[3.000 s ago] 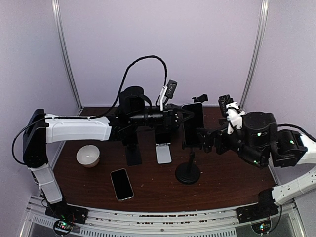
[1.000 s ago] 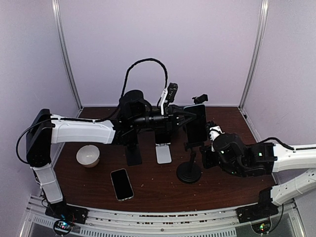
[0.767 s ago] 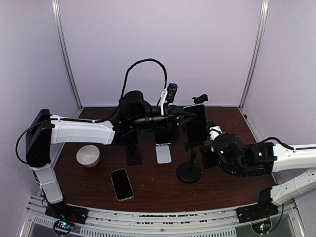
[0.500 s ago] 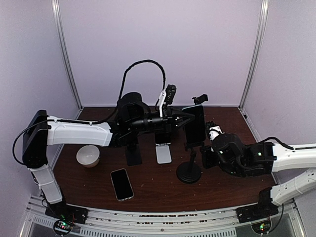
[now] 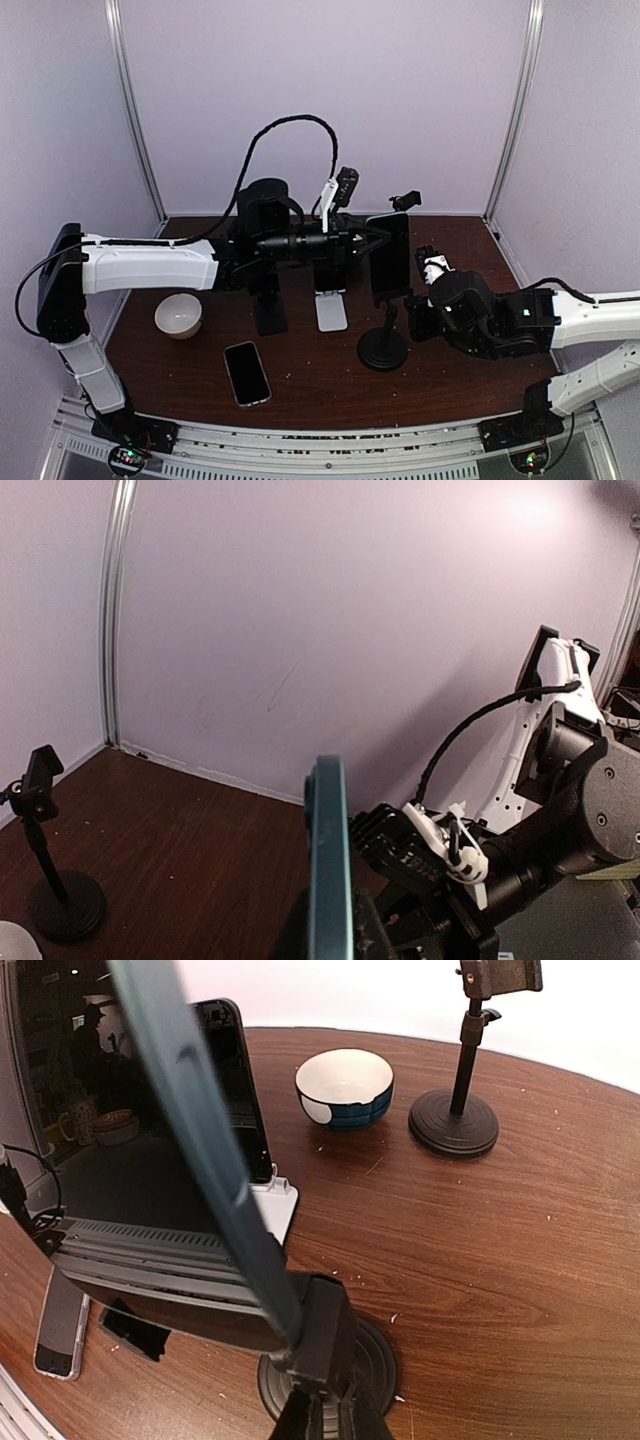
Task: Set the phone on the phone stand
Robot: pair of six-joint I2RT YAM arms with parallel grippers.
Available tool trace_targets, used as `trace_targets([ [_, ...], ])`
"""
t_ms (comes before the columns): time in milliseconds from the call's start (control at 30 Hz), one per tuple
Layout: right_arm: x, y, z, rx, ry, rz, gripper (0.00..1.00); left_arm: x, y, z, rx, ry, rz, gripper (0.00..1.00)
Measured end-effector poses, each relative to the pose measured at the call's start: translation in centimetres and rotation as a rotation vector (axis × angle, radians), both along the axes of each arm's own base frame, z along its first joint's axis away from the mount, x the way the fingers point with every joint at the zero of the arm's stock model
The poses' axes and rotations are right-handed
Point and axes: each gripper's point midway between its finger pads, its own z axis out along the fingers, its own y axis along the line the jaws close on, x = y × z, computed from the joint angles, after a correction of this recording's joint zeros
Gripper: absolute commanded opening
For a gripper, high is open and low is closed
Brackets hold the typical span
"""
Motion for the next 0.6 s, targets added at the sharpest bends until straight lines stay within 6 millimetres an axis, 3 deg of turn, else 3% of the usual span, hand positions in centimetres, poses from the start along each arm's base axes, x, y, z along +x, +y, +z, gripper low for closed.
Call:
trace_targets([
  [433, 0.5, -0.3, 0.1, 0.008, 0.004, -0.008, 0.0, -0.5, -1.2, -1.2, 0.042, -0.005, -0.05, 0.0],
  [600, 0.7, -0.2, 0.4, 0.022, 0.001, -0.003, 0.0, -0.7, -1.4, -6.9, 0.2, 0.076, -0.033, 0.0],
])
